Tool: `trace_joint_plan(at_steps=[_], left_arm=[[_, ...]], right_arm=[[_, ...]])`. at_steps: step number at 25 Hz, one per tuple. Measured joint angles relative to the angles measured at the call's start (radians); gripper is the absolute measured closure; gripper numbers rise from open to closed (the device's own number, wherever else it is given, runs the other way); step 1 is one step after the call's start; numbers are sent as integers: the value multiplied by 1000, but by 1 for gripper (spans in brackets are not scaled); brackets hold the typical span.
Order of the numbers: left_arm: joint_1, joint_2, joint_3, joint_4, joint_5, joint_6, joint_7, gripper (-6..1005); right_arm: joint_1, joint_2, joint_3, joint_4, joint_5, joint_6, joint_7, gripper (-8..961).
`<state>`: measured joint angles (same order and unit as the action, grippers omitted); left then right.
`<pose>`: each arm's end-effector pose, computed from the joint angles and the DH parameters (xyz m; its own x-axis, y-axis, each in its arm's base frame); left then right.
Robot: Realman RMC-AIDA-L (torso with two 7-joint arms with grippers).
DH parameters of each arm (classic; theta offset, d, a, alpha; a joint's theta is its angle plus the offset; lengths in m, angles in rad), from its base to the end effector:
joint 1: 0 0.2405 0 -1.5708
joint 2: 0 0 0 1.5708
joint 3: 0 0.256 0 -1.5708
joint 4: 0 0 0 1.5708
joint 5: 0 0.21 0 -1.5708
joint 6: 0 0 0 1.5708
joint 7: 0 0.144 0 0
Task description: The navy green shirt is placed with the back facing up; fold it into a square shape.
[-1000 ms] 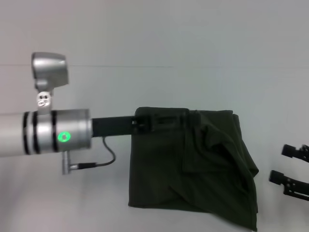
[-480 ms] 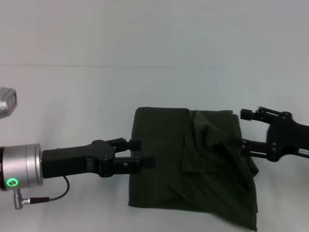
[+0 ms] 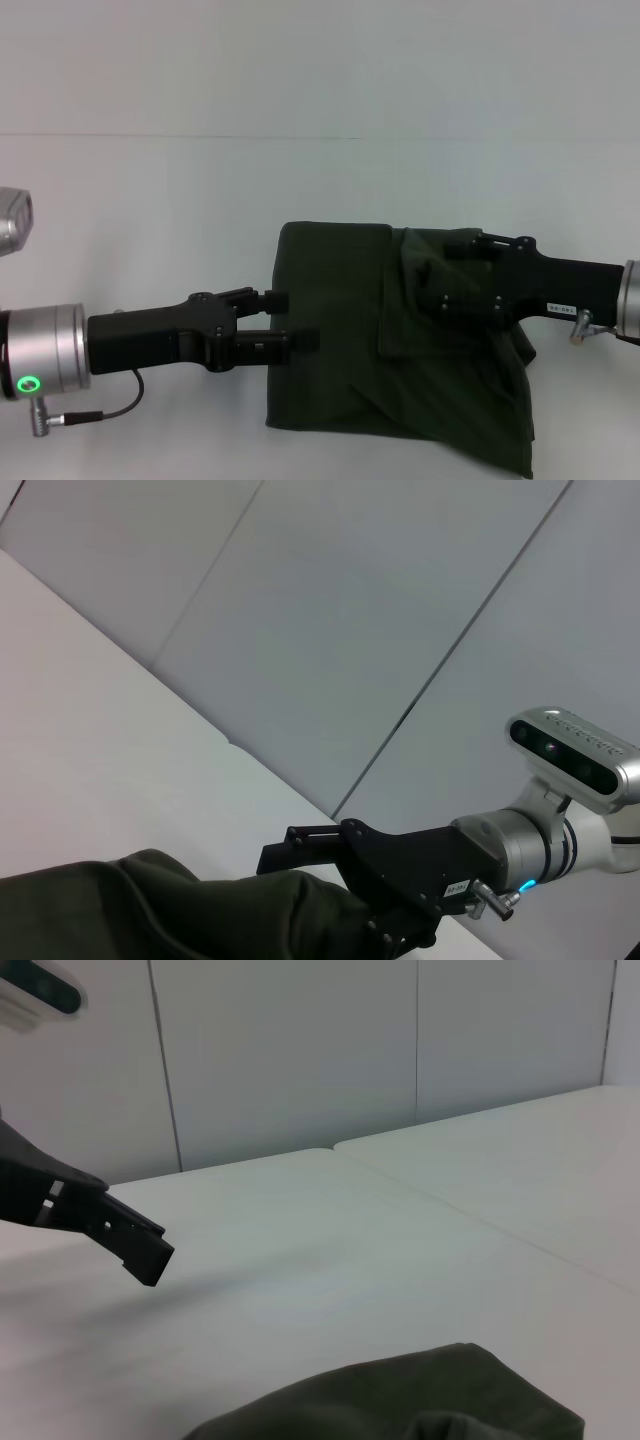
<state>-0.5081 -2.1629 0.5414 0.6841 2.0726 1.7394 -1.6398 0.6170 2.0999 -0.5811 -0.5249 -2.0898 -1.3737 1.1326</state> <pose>-0.2489 0.2987 -0.0142 0.5676 0.5872 0.5771 0.6268 -0.7627 0.1594 0.2646 0.3529 -0.0262 0.8748 -0.2073 -0.4380 -0.3622 -0.8801 -0.3069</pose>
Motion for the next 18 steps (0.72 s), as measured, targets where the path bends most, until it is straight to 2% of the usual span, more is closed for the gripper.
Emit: trace_joint_plan(at_steps=[10, 15, 18], left_arm=[[-4, 0, 2, -16, -8, -19, 13, 36], [-4, 0, 1, -16, -9, -20, 15, 36], [-4, 0, 0, -16, -10, -21, 16, 36]], right_arm=[[16, 0, -76, 0, 1, 43, 23, 226], [16, 1, -80, -2, 6, 45, 33, 426], [13, -1, -81, -3, 27, 51, 52, 669]])
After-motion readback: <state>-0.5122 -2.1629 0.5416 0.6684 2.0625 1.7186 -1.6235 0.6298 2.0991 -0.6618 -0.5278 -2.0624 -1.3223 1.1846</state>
